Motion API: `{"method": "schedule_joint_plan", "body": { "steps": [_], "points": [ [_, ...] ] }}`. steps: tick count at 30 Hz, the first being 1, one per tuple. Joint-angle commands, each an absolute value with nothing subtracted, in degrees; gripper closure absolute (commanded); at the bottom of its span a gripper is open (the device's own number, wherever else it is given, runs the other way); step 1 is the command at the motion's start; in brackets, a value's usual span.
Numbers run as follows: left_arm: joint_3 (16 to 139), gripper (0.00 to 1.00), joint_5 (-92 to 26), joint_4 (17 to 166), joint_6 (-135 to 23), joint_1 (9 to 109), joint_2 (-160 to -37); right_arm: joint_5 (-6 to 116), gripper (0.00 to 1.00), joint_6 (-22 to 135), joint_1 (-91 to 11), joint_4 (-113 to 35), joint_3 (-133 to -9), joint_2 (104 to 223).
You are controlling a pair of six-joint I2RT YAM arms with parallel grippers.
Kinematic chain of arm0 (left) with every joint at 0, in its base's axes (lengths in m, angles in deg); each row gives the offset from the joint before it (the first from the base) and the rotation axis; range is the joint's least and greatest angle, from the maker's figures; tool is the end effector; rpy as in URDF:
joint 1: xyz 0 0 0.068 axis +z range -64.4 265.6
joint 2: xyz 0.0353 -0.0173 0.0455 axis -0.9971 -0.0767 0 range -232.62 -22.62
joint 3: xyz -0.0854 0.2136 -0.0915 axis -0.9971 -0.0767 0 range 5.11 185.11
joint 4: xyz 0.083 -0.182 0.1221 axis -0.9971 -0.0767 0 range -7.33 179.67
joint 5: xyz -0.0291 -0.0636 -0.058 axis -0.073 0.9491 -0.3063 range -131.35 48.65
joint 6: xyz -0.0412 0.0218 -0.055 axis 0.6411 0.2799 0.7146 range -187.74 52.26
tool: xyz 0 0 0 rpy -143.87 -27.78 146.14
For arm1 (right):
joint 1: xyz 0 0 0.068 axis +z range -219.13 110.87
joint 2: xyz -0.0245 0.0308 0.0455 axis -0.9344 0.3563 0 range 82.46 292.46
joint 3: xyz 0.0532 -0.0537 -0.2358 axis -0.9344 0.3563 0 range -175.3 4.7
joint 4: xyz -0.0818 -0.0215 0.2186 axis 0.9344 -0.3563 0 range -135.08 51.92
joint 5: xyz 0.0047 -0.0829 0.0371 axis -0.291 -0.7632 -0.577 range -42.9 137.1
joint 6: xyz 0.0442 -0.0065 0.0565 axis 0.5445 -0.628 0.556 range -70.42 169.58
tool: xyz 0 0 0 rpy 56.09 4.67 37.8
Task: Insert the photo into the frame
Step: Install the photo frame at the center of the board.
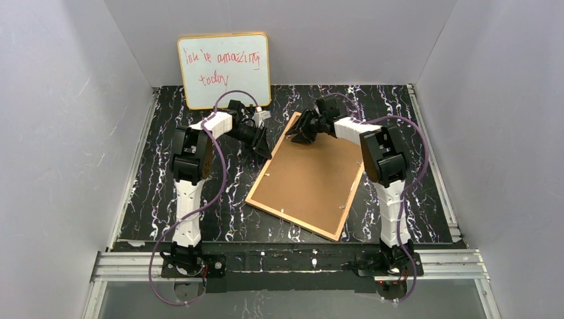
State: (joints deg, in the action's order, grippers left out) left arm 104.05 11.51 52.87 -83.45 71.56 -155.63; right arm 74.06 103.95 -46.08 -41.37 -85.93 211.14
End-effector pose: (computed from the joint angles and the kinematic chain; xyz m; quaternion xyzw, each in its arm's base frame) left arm 0.4061 -0.1506 0.1123 0.2981 0.8345 -0.4367 0.1551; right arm 0.4230 0.2092 0.1294 0.1467 0.8791 0.4163 0.1798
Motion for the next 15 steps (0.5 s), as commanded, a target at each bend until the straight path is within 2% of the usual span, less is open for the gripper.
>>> {"method": "schedule_joint_plan", "body": {
  "steps": [1, 15],
  "points": [
    [100.8, 0.71, 4.4, 50.8, -86.4, 70.8, -156.5, 72.3, 0.51, 105.7, -45.4, -40.6, -89.3, 214.2],
    [98.5, 0.73, 2.9, 51.5, -88.1, 68.7, -156.0, 68.5, 0.57, 110.9, -44.7, -36.9, -91.0, 216.7]
  ]
}}
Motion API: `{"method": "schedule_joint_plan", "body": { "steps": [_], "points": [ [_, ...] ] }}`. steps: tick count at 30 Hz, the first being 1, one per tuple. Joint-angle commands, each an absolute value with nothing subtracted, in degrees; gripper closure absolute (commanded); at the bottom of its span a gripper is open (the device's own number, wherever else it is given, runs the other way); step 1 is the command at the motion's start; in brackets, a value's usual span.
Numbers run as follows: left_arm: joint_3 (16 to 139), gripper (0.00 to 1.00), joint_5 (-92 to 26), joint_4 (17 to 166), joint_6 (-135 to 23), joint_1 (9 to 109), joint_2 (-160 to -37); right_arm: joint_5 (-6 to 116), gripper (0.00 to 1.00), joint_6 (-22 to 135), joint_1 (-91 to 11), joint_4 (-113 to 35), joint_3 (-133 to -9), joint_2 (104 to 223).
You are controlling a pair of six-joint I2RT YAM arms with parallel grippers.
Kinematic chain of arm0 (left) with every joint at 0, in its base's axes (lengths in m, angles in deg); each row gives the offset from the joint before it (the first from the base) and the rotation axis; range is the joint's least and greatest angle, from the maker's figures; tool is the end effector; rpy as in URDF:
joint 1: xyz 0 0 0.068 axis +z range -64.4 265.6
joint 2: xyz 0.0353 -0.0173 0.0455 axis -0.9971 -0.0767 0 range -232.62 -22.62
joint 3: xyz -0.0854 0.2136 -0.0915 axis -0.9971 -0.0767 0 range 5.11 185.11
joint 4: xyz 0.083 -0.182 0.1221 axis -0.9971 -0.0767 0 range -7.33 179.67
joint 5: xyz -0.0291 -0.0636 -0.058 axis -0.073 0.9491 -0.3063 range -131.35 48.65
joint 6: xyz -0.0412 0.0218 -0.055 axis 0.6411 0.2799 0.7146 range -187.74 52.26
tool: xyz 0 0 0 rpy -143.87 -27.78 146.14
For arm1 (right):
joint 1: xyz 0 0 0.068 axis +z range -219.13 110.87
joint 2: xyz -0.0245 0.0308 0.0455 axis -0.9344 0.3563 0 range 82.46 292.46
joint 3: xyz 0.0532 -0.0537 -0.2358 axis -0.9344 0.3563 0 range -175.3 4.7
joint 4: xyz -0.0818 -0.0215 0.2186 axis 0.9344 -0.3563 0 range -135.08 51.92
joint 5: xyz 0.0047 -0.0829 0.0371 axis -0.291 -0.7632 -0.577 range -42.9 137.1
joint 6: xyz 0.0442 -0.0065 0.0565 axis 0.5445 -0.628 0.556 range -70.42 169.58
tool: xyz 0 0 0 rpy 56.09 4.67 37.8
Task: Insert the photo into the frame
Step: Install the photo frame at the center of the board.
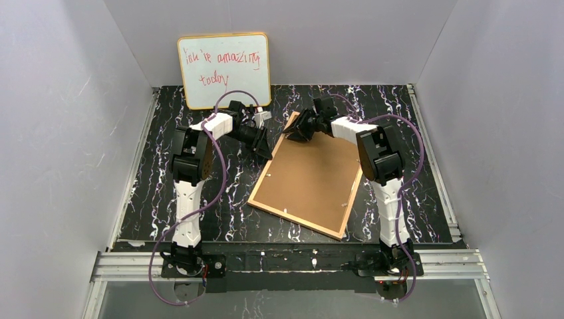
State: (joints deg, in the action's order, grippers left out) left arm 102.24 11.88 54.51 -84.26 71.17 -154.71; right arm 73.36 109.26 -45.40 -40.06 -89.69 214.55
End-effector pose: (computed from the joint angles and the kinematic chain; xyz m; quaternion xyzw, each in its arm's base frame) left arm 0.4024 -0.1529 0.1123 0.3095 0.8281 -0.4384 0.1623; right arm 0.4335 0.2192 0.1241 0.1802 0.8682 0.4290 0.1723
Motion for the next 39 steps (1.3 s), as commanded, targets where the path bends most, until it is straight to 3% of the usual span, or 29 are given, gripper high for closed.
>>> {"method": "schedule_joint_plan", "body": {
  "steps": [1, 25, 29, 34, 39],
  "points": [
    [98.3, 0.73, 2.9, 51.5, -88.2, 68.6, -156.0, 68.4, 0.57, 111.6, -44.6, -36.2, -90.7, 216.9],
    [90.5, 0.80, -3.7, 50.1, -97.0, 65.1, -154.5, 68.3, 0.59, 120.0, -42.6, -26.8, -91.7, 219.6],
    [89.9, 0.80, -3.9, 49.8, -97.7, 65.1, -153.7, 68.2, 0.54, 115.0, -43.2, -29.3, -90.5, 214.1],
    [89.4, 0.81, -4.1, 49.2, -98.5, 65.2, -152.3, 67.0, 0.40, 108.4, -47.9, -35.4, -85.0, 205.2],
    [89.2, 0.81, -4.4, 49.0, -98.7, 65.2, -151.8, 63.8, 0.39, 100.6, -53.9, -44.8, -83.8, 201.6]
  ]
}}
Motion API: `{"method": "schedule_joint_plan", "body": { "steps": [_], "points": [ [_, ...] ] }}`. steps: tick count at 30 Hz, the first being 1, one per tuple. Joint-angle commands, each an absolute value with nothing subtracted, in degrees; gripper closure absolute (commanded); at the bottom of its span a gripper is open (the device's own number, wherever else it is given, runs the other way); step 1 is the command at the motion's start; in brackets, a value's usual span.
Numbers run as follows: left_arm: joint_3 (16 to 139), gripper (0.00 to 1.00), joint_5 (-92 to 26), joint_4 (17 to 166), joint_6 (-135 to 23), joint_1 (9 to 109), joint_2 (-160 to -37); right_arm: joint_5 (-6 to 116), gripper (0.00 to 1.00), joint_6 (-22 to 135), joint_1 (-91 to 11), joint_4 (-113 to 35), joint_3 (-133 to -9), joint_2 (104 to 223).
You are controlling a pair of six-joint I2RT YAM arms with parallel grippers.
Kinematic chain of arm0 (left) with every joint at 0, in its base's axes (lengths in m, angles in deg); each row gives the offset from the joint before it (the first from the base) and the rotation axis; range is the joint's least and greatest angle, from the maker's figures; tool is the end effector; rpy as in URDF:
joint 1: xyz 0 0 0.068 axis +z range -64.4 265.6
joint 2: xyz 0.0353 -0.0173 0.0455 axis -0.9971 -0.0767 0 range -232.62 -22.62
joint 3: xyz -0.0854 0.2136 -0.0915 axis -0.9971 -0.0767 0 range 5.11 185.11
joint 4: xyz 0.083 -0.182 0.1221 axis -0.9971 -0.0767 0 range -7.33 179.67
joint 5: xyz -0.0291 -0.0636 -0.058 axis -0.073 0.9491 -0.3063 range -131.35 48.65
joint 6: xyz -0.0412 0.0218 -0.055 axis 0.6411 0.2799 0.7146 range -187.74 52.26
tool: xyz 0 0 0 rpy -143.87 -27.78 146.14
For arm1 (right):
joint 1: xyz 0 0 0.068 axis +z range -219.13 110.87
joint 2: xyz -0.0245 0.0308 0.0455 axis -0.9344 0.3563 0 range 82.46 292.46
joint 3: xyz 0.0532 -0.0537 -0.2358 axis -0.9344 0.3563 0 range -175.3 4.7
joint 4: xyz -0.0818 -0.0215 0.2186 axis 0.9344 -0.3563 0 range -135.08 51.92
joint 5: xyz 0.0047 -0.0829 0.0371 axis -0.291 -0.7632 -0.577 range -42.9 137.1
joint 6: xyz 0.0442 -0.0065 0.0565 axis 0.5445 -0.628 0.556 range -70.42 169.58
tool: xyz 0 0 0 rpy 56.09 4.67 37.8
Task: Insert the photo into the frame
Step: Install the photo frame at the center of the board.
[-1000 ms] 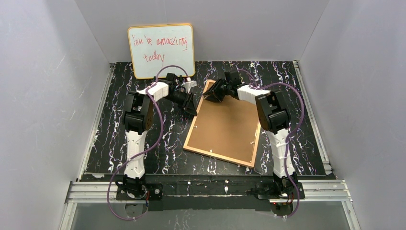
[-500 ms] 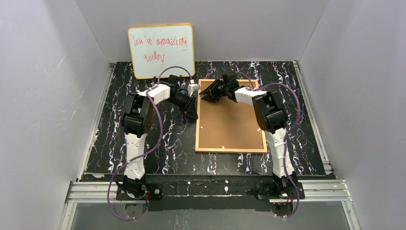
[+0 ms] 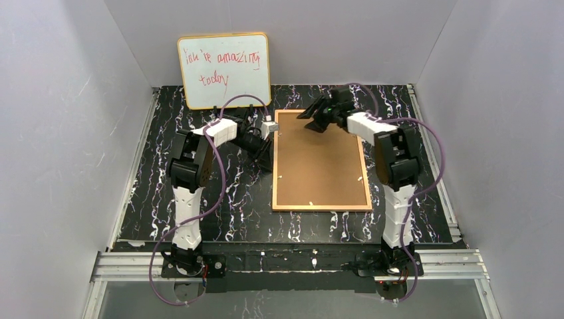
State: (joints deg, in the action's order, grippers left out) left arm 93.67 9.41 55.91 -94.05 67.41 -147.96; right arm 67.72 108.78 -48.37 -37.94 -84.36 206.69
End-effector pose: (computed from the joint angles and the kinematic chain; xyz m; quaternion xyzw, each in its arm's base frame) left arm 0.3688 -0.1698 0.1210 0.4042 0.7968 -0.4106 0.1822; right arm 0.4332 0.1865 0.1604 0.2093 0.8513 0.4135 0.2459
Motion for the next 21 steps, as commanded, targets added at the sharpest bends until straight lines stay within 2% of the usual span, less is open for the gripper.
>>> {"method": "schedule_joint_plan", "body": {
  "steps": [1, 9, 14, 15, 17, 18, 21],
  "points": [
    [89.2, 0.81, -4.4, 49.0, -98.7, 65.2, -151.9, 63.6, 0.39, 99.6, -54.8, -45.6, -83.6, 201.4],
    [90.4, 0.82, -4.0, 48.4, -98.0, 65.2, -152.1, 61.3, 0.42, 94.4, -59.0, -49.0, -87.8, 204.4],
    [95.7, 0.78, -1.0, 46.3, -96.1, 67.0, -151.0, 61.2, 0.46, 93.9, -59.3, -50.2, -92.2, 208.8],
    [97.2, 0.74, 0.1, 46.2, -95.0, 67.9, -150.9, 61.2, 0.46, 94.0, -59.4, -50.0, -92.6, 209.3],
    [99.9, 0.54, 2.8, 46.5, -92.2, 69.9, -150.8, 61.2, 0.47, 94.0, -59.4, -50.2, -93.7, 210.2],
    [101.1, 0.48, 4.0, 47.1, -90.7, 70.8, -150.9, 61.1, 0.47, 94.0, -59.5, -50.2, -94.3, 210.7],
    [103.9, 0.40, 6.9, 49.2, -86.5, 72.1, -152.0, 61.3, 0.48, 94.4, -59.6, -50.0, -95.0, 211.5]
  ]
}}
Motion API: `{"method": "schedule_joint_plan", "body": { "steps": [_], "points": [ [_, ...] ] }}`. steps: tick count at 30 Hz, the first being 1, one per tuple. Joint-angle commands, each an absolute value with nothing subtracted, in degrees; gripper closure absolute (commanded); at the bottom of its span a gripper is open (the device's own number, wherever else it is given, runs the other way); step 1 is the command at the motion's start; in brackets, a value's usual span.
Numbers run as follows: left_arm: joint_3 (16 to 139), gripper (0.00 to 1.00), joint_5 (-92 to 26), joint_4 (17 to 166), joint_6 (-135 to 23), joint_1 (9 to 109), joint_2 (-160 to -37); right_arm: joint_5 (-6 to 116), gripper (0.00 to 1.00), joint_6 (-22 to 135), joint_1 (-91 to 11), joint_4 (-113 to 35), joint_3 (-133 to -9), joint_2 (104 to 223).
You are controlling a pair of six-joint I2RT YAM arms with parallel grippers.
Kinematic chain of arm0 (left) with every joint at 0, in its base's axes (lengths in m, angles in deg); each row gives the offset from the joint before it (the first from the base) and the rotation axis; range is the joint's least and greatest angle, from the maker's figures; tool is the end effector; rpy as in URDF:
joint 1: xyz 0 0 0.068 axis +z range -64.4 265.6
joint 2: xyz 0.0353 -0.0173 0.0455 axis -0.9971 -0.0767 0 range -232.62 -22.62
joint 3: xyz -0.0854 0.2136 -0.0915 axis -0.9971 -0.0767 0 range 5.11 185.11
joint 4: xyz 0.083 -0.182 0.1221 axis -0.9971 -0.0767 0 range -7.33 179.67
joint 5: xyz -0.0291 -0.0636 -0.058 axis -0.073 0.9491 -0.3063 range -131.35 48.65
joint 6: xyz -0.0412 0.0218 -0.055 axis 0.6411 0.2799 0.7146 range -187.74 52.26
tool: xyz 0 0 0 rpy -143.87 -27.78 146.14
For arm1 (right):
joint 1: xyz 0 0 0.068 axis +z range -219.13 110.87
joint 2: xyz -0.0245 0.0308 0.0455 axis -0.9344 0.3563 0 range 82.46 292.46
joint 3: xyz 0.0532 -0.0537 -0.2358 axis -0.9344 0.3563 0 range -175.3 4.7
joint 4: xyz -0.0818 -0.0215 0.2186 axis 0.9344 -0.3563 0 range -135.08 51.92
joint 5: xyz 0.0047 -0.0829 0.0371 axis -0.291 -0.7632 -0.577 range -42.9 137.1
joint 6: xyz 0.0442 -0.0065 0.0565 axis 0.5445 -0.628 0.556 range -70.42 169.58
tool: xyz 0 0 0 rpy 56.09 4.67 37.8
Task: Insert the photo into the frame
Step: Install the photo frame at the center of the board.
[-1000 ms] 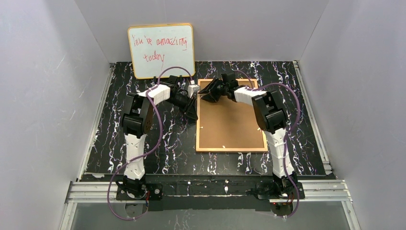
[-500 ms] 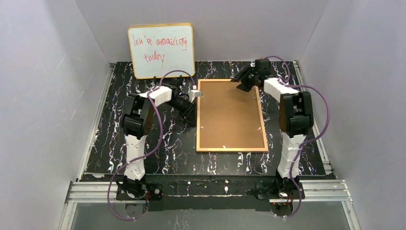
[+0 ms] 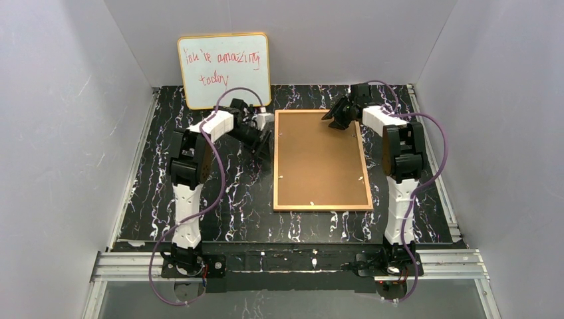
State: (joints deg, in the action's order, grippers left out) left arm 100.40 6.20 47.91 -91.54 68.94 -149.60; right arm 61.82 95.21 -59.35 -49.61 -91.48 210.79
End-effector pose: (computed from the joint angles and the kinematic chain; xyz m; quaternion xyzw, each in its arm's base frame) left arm 0.3807 -0.1599 0.1316 0.3676 0.8297 -0.3900 0.1562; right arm 0.4680 0.0959 0.1451 0.2327 0.8831 0.2857 0.2905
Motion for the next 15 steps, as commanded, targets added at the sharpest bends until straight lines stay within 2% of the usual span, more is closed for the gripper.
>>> {"method": "schedule_joint_plan", "body": {
  "steps": [1, 4, 15],
  "points": [
    [104.7, 0.39, 7.6, 49.4, -85.8, 72.0, -152.7, 61.5, 0.49, 94.6, -59.6, -49.7, -94.9, 211.6],
    [105.3, 0.38, 7.4, 51.7, -83.1, 71.4, -154.2, 61.6, 0.50, 95.0, -59.6, -49.1, -94.8, 211.8],
    [108.4, 0.50, 2.8, 55.1, -79.1, 68.7, -160.0, 60.5, 0.51, 95.6, -60.1, -48.5, -95.3, 212.5]
  ]
}}
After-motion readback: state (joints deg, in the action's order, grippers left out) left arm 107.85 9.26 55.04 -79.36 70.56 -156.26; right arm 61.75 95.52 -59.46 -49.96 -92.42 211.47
